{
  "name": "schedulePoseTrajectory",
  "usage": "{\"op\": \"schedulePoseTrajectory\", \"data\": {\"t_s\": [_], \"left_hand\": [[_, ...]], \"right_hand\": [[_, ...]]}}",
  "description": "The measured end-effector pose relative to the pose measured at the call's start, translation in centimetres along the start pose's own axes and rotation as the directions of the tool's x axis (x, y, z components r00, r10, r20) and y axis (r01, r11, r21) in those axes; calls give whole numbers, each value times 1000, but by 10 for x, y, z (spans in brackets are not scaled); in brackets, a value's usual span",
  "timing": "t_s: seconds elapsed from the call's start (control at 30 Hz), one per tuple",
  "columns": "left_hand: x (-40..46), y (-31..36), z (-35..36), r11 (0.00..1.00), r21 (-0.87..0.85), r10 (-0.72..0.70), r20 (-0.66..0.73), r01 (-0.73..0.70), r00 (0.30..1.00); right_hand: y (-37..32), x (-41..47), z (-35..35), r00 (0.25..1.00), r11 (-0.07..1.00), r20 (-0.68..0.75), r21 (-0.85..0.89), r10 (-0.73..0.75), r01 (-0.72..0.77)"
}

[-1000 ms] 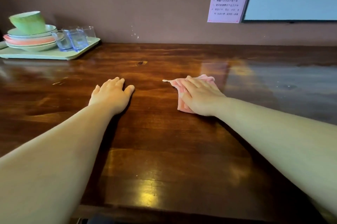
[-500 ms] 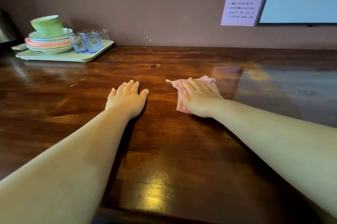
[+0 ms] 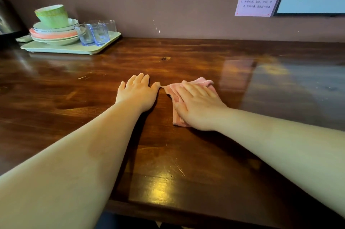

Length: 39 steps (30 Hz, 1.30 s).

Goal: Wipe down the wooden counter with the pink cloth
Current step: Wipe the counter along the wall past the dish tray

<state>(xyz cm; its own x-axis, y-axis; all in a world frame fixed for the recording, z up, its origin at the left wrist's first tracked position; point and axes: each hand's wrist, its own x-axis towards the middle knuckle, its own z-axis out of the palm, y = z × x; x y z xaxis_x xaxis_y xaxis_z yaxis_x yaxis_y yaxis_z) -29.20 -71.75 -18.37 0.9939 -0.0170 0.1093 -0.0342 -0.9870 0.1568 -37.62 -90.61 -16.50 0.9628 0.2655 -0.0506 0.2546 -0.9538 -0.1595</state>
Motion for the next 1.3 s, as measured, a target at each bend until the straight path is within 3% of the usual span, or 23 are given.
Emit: {"op": "schedulePoseTrajectory", "data": {"t_s": [0.17,0.37,0.57,0.73,0.83,0.93,1.13,1.3], "left_hand": [[0,-1,-3,1000,-5,17,3,-17,1000],[-3,2,-5,1000,-22,12,12,-12,1000],[-14,-4,-22,995,-100,-2,-122,-10,992],[-40,-15,-21,996,-79,-39,-59,34,997],[-50,-13,-21,997,-67,-45,-78,40,996],[-59,-8,-24,999,-36,-31,-100,27,995],[-70,-13,-22,995,-99,-36,-30,33,999],[-72,-9,-27,995,-87,-49,-26,46,998]], "right_hand": [[-16,23,-15,994,996,-57,2,91,-91],[-20,-9,-3,1000,1000,9,13,-6,6],[-31,10,-15,997,999,-56,3,47,-47],[-36,-28,5,998,999,54,30,-45,44],[-39,-22,-5,999,998,-12,36,-53,53],[-47,-12,-16,996,999,-80,-27,32,-35],[-32,-57,7,997,996,4,39,-76,76],[-38,-38,-5,997,998,-43,12,60,-60]]}}
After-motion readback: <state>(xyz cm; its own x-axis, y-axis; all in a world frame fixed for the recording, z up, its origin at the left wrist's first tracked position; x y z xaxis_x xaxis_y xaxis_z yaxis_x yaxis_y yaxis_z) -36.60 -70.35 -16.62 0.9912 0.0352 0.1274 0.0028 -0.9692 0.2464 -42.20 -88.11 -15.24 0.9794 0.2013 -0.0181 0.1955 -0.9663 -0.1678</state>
